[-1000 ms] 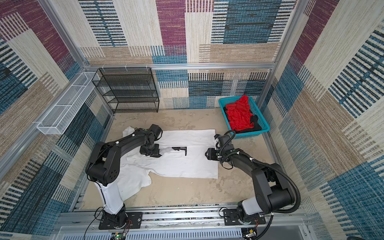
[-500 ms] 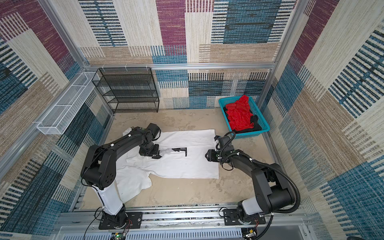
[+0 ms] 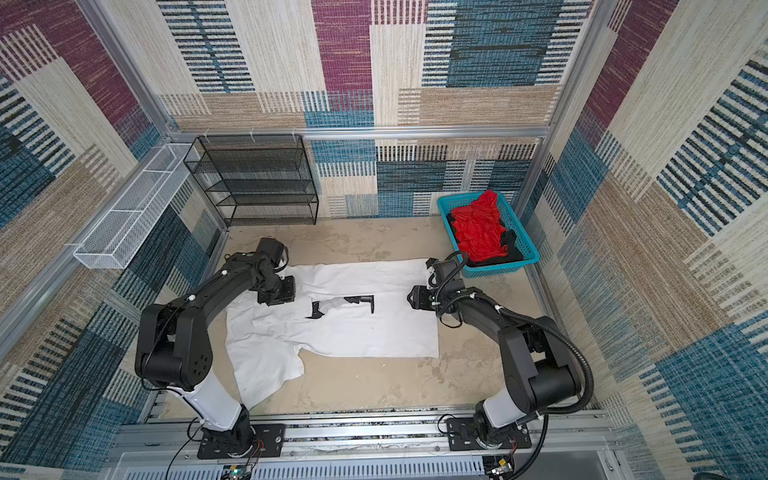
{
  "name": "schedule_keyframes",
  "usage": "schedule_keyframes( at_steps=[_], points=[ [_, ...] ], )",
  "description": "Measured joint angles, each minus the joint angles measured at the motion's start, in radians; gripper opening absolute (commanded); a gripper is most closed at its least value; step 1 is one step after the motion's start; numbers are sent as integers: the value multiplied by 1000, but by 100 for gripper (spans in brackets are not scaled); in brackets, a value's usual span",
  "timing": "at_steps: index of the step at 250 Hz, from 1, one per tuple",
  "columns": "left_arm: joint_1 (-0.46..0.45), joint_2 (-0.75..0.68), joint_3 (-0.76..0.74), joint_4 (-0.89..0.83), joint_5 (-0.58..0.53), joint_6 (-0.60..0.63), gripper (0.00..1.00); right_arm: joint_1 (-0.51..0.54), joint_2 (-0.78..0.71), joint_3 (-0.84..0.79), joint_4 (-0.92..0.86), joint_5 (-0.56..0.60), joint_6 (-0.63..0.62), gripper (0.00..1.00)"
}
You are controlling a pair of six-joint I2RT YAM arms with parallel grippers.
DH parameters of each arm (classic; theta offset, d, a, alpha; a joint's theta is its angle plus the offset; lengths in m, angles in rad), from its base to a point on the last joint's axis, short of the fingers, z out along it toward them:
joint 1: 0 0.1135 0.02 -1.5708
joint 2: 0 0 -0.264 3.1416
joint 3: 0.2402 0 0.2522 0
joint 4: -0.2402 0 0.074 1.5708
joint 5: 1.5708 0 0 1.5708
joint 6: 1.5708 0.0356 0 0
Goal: Fold and stack the t-shirts
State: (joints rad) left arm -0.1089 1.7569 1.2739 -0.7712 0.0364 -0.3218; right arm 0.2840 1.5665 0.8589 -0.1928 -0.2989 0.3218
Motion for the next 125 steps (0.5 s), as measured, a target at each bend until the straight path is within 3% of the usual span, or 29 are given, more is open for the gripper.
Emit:
schedule_keyframes(
  at_steps=[60, 125],
  points=[
    [122, 126, 4, 56, -6, -54, 35, 0, 197, 147, 30, 49, 0, 57],
    [136, 219, 69, 72, -38, -111, 35, -18, 387, 293, 94, 82, -5, 57]
  ],
)
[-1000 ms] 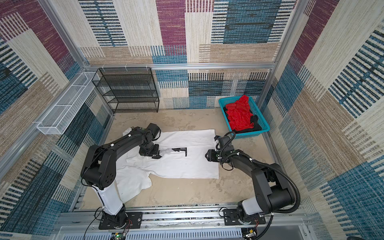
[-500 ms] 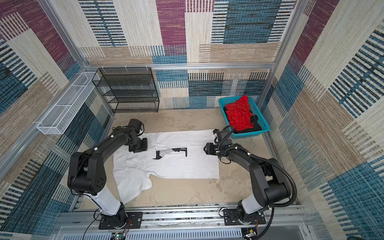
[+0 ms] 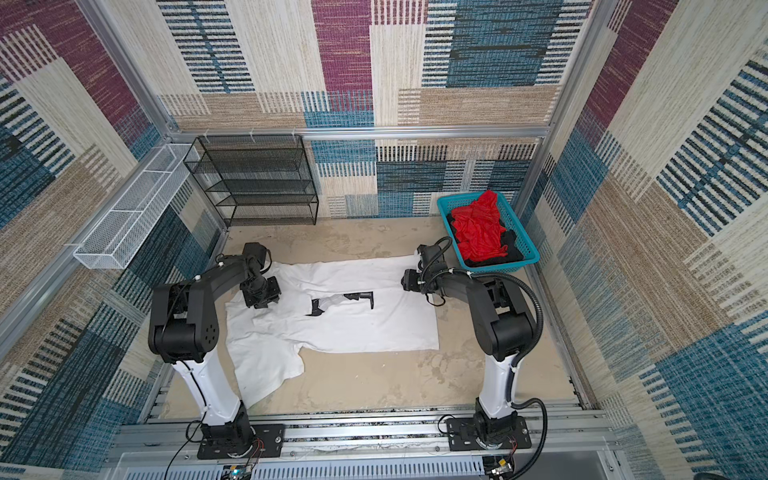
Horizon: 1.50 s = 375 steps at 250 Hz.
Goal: Fold and stack the t-shirts
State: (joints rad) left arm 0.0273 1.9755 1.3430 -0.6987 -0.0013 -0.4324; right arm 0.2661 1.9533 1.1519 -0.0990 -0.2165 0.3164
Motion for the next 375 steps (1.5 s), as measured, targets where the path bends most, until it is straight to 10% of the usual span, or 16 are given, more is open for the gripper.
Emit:
schedule_keyframes(
  at_steps=[100, 238, 342, 375],
  points=[
    [-3, 105, 183, 66, 42, -21, 36, -63, 142, 316, -147, 97, -113, 57],
    [-227, -779, -698, -83, -111, -280, 35, 42, -591, -411, -213, 50, 30, 65],
    [-232, -849, -843, -82, -152, -465, 36, 44, -716, -491, -236, 25, 56, 66],
    [-232, -838, -842, -72, -149, -481, 15, 44, -718, -491, -237, 25, 56, 67]
  ],
)
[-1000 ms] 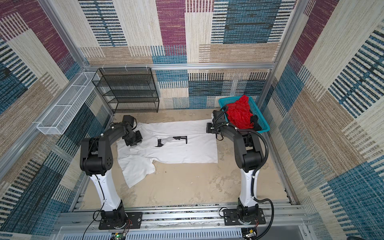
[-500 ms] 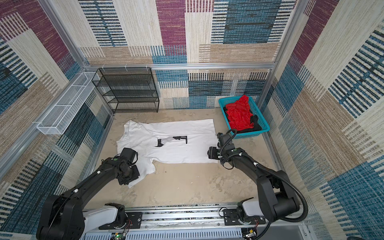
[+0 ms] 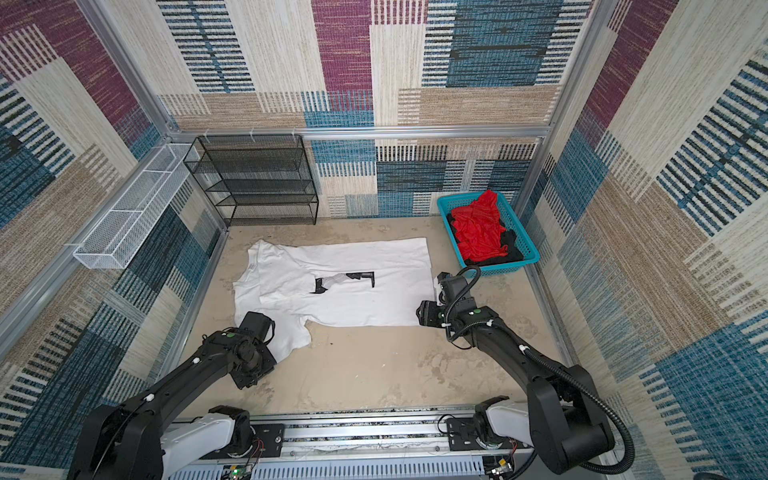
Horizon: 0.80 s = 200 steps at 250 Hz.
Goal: Fold and stack the t-shirts
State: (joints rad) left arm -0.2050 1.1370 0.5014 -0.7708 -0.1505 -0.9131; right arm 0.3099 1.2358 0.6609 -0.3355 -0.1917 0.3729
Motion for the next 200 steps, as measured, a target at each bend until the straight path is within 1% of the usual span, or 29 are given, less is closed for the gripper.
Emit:
schedule_keyframes(
  at_steps=[10, 17, 45, 76, 128, 165, 200],
  points=[
    [0, 3, 3, 10, -1, 0, 5, -3, 2, 0, -1, 0, 0, 67],
    [0, 4, 5, 21, 0, -1, 0, -6, 3, 0, 0, 0, 0, 66],
    [0, -19, -1, 26, -5, -2, 0, -30, 4, -19, 3, -9, 7, 61],
    [0, -79, 2, -30, -11, -1, 0, -53, -27, -53, -3, -6, 27, 60],
    [0, -198, 110, -117, -35, 7, 0, -63, -66, -85, -8, 12, 75, 55],
    [0, -203, 152, -150, -53, 24, 0, -63, -50, -115, -15, 8, 98, 51],
    [0, -203, 173, -164, -56, 49, 0, -63, 6, -119, 2, 8, 109, 47]
  ],
)
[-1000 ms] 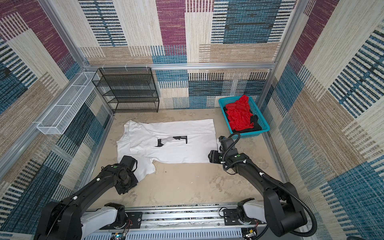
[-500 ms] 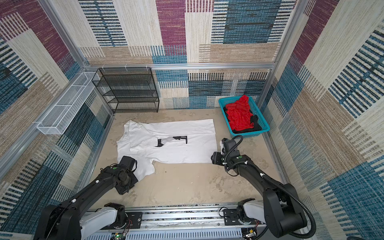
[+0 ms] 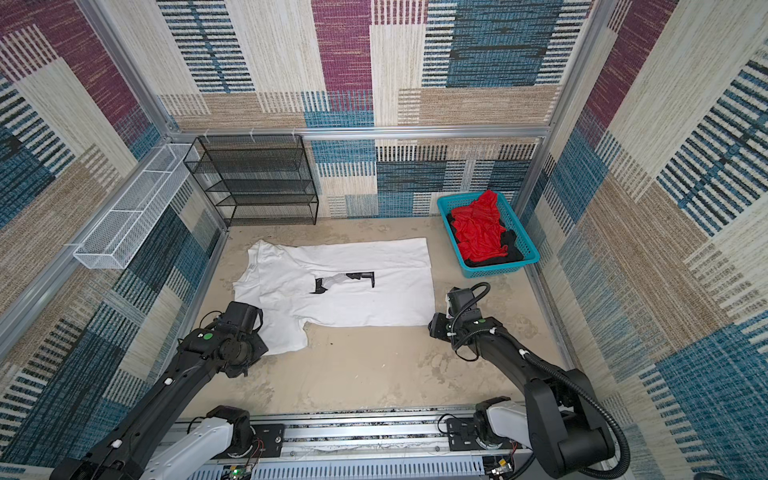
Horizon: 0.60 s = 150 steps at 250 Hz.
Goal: Fold and stack the t-shirts
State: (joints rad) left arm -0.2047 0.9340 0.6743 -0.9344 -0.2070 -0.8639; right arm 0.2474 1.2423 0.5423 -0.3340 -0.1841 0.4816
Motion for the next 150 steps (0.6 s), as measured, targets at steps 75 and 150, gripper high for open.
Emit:
schedule_keyframes(
  at_steps=[75, 150],
  points=[
    [0, -25, -8, -11, -6, 11, 0, 0, 113, 14, 97, 0, 3, 43],
    [0, -25, -11, -5, -3, 19, 0, 0, 173, 21, 195, 1, 3, 19]
  ],
)
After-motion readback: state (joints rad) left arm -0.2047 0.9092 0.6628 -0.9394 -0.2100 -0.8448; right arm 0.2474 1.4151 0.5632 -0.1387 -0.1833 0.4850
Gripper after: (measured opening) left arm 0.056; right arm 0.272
